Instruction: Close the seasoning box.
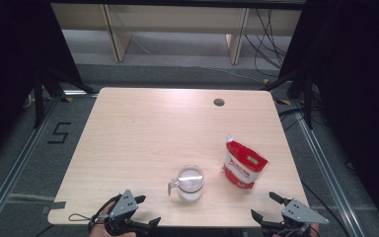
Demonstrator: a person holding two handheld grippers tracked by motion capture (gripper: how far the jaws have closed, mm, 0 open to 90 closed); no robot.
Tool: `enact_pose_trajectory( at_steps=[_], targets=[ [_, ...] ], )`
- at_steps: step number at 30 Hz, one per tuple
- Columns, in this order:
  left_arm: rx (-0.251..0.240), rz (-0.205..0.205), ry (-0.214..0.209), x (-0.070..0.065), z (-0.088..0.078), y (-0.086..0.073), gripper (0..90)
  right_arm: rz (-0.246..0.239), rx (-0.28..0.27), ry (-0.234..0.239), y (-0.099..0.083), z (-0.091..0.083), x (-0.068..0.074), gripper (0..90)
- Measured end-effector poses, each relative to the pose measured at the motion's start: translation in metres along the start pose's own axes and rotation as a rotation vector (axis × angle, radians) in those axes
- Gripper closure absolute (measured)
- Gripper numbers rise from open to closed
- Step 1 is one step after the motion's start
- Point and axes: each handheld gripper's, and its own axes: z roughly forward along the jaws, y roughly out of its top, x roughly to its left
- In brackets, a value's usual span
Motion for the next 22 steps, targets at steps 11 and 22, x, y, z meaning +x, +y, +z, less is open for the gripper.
enact_pose_trajectory(
  at_steps=[11,22],
  targets=[
    [0.011,0.011,0.002,0.0001,0.0003,-0.0026,15.8,-0.022,0.021,0.018,-0.0011,0.0011,0.0026,15.6],
    [0.005,0.023,-0.005,0.0007,-0.0001,-0.0015,15.8,-0.026,0.024,0.006,-0.0011,0.0015,0.0025,15.6]
  ],
)
